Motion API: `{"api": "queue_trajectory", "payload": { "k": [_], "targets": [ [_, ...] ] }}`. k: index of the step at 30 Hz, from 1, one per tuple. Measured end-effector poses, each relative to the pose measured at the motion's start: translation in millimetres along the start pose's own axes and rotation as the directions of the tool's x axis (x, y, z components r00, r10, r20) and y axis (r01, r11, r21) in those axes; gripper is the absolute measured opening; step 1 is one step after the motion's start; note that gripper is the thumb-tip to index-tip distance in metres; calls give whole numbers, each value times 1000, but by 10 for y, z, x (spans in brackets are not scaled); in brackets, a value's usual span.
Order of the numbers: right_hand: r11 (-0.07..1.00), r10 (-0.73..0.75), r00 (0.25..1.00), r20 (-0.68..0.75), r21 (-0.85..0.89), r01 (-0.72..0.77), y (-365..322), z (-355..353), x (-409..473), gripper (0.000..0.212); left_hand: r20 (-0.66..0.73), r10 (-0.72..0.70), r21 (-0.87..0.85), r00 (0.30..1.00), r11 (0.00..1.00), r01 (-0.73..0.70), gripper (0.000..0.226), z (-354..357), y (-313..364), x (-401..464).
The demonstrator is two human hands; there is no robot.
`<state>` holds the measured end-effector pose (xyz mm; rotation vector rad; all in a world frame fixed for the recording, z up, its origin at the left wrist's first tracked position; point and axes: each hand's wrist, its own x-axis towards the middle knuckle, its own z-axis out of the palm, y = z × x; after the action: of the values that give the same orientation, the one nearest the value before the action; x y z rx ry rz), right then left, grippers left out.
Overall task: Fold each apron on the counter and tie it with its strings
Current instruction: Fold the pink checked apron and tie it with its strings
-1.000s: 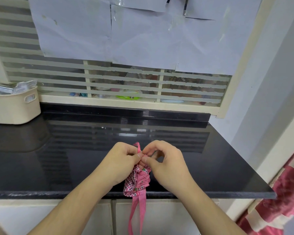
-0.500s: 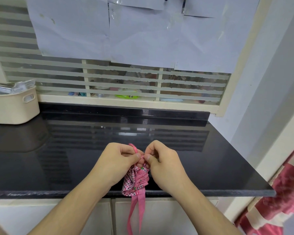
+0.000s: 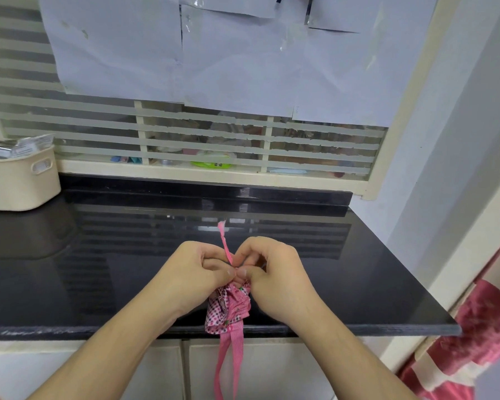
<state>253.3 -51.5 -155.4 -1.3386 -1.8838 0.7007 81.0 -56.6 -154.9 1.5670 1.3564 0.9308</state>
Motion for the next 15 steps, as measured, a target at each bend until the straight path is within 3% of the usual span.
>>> {"api": "queue_trajectory", "payload": {
  "k": [2, 6, 11, 15],
  "targets": [
    [1000, -10, 999, -34, -6, 10, 3, 41, 2, 32, -36, 27, 41, 999, 999, -25, 9, 48, -17, -6],
    [996, -65, 994, -85, -73, 59, 10, 73, 6, 34, -189, 99, 299, 977, 954, -39, 18, 120, -27, -30],
    [990, -116, 988, -102, -90, 107, 92, 88, -21, 35, -220, 122, 354, 968, 935, -37, 14, 120, -8, -50],
    [934, -262, 955, -137, -286, 215, 188, 170, -13, 25, -265, 122, 394, 956, 919, -8, 15, 137, -17, -71]
  ]
}}
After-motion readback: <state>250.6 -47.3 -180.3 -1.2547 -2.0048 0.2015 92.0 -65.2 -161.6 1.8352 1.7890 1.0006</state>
